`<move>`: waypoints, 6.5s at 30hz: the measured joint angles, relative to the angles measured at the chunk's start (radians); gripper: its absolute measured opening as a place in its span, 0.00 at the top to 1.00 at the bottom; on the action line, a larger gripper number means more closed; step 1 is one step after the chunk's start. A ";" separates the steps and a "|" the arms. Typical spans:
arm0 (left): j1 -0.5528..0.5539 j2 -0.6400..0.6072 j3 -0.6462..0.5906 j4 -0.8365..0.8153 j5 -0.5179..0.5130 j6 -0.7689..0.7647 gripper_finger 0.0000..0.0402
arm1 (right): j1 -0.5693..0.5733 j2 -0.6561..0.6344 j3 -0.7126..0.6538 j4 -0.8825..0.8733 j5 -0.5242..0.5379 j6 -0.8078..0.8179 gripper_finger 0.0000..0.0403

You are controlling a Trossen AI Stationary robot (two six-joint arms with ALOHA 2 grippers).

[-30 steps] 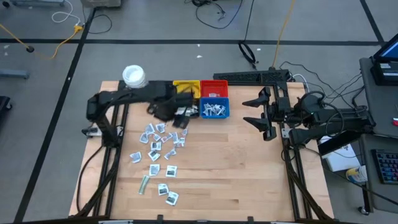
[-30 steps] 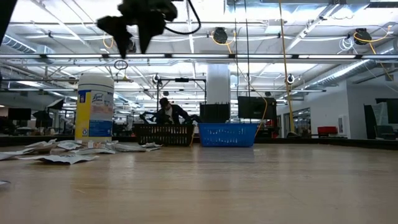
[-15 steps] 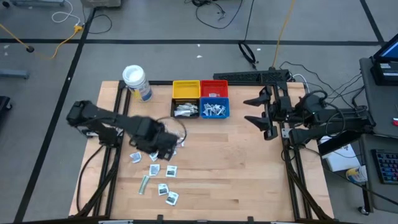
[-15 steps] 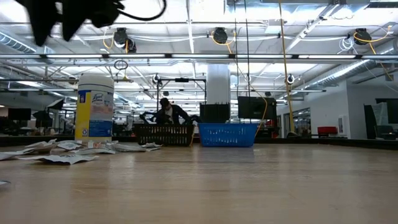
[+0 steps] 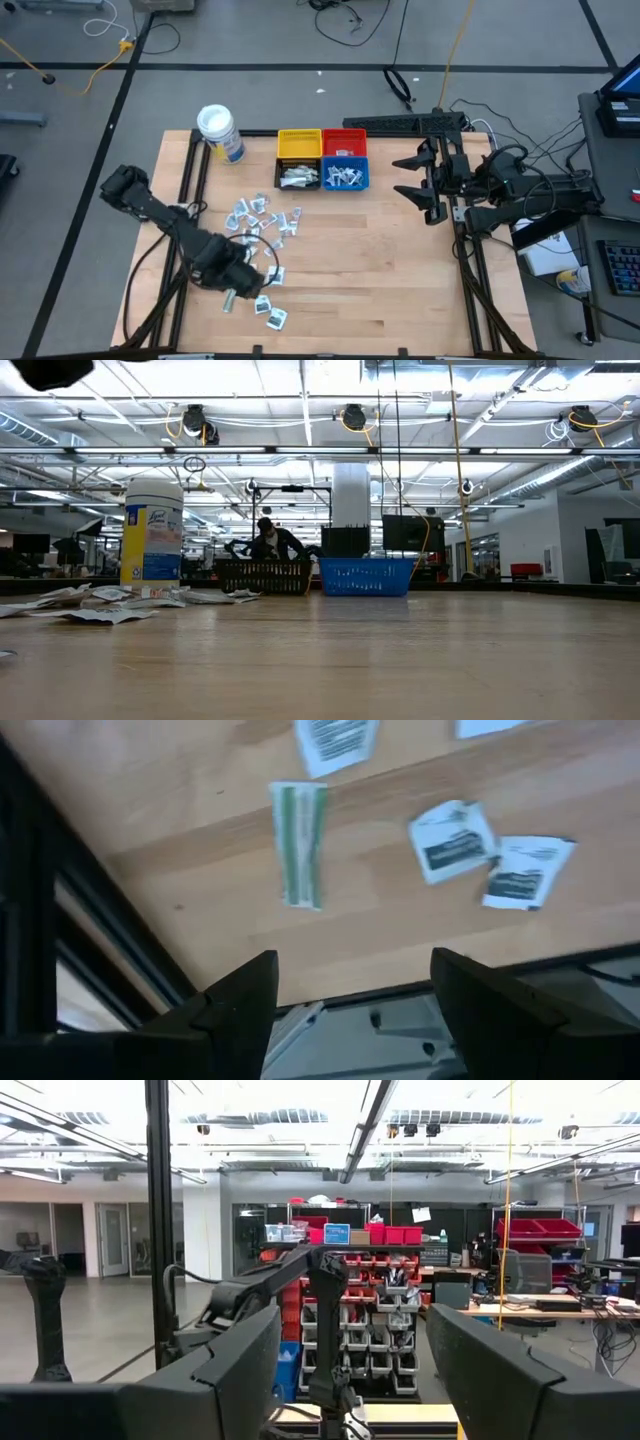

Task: Pick & Place First Aid Supplies
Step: Put the green bandage pack into the black basket, then put the orange ointment pack into the red basket

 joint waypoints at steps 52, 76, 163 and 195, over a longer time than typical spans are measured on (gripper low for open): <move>-0.137 0.000 -0.541 0.637 -0.090 -0.249 0.97 | 0.000 0.000 0.000 0.000 0.004 -0.053 0.39; -0.032 -0.348 -0.218 0.125 -0.201 -0.050 1.00 | 0.000 0.000 0.000 0.064 0.004 -0.078 0.39; 1.128 0.515 0.430 0.073 -0.140 1.490 0.44 | 0.000 -0.001 0.000 0.019 -0.022 -0.068 0.39; 0.955 0.043 0.431 -0.336 -0.193 1.769 0.42 | 0.000 -0.001 0.000 0.014 -0.020 -0.077 0.39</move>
